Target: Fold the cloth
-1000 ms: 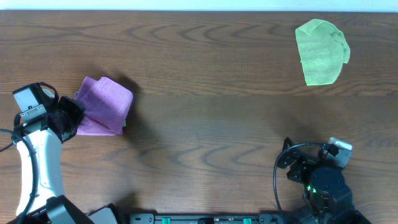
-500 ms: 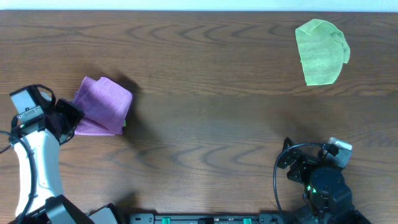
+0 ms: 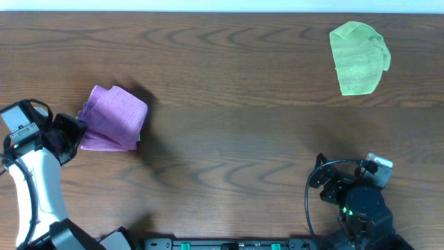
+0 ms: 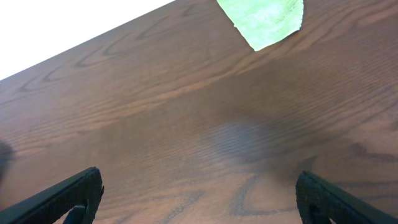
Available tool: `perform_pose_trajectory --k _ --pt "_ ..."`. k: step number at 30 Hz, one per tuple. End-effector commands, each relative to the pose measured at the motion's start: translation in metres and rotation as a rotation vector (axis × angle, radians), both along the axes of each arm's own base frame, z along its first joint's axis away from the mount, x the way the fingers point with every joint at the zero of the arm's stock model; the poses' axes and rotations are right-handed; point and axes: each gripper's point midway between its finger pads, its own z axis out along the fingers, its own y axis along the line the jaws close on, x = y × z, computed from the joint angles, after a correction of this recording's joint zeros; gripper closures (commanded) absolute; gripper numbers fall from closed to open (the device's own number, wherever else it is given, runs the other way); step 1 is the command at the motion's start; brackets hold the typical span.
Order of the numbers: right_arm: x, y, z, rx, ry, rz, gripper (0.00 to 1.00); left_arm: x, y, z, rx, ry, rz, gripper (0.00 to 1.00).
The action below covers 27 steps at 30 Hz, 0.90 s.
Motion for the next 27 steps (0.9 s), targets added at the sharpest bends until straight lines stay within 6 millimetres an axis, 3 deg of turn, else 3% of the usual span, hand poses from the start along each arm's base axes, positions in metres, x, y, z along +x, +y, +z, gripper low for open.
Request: perform_pose_trajectory --k 1,5,9,10,13,18,23,27 --pt "0.0 -0.004 0.0 0.003 -0.005 -0.024 0.01 0.008 -0.014 0.026 -0.017 -0.11 -0.056 0.53" --pt "0.0 -0.004 0.0 0.003 -0.005 -0.024 0.01 0.019 -0.045 0.062 -0.009 -0.24 -0.167 0.5" --pt "0.0 -0.004 0.0 0.003 -0.005 -0.024 0.01 0.034 -0.092 0.104 0.031 -0.402 -0.333 0.37" --pt "0.0 -0.004 0.0 0.003 -0.005 -0.024 0.01 0.036 -0.099 0.112 0.046 -0.432 -0.354 0.05" --pt "0.0 -0.004 0.0 0.003 -0.005 -0.024 0.01 0.035 -0.111 0.137 0.072 -0.516 -0.382 0.05" --pt "0.0 -0.004 0.0 0.003 -0.005 -0.024 0.01 0.027 -0.113 0.168 0.047 -0.604 -0.318 0.04" --pt "0.0 -0.004 0.0 0.003 -0.005 -0.024 0.01 0.021 -0.116 0.182 -0.03 -0.638 -0.255 0.04" --pt "0.0 -0.004 0.0 0.003 -0.005 -0.024 0.01 0.021 -0.117 0.195 0.103 -0.705 -0.355 0.05"
